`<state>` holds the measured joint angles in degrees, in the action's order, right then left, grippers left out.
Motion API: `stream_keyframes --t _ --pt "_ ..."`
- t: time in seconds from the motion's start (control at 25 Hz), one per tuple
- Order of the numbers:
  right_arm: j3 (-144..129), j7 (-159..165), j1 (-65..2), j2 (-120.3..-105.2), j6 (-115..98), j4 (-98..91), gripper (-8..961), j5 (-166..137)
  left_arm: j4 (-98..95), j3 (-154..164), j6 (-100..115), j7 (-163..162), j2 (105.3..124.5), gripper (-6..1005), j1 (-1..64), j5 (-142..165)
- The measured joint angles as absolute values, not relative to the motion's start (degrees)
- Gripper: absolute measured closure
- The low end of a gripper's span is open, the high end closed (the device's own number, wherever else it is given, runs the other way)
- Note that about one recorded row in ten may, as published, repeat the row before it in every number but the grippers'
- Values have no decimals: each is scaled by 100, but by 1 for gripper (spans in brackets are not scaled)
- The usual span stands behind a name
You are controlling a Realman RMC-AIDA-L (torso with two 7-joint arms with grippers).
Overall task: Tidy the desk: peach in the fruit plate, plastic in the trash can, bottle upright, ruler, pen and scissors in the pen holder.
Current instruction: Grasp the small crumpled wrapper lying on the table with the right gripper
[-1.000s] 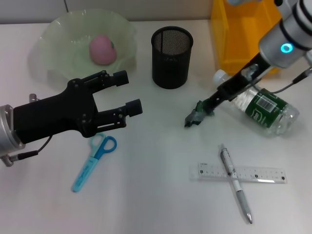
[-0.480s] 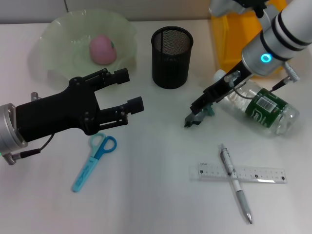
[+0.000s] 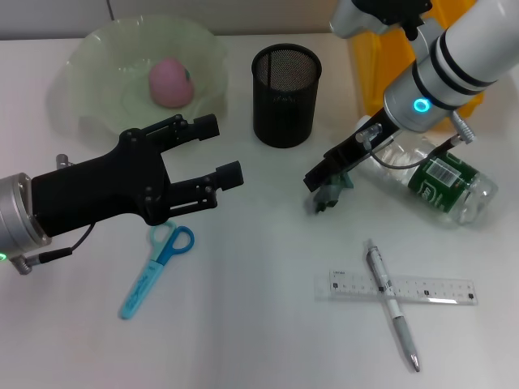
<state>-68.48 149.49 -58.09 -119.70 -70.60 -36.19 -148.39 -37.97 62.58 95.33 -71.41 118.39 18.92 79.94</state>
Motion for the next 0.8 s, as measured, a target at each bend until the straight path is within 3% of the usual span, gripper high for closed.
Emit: stream_keyframes --t 0.8 --pt "-6932 14960 -5773 -11970 -7037 -3461 276 -14835 -3738 6257 9518 -7136 11842 193 1909 7990"
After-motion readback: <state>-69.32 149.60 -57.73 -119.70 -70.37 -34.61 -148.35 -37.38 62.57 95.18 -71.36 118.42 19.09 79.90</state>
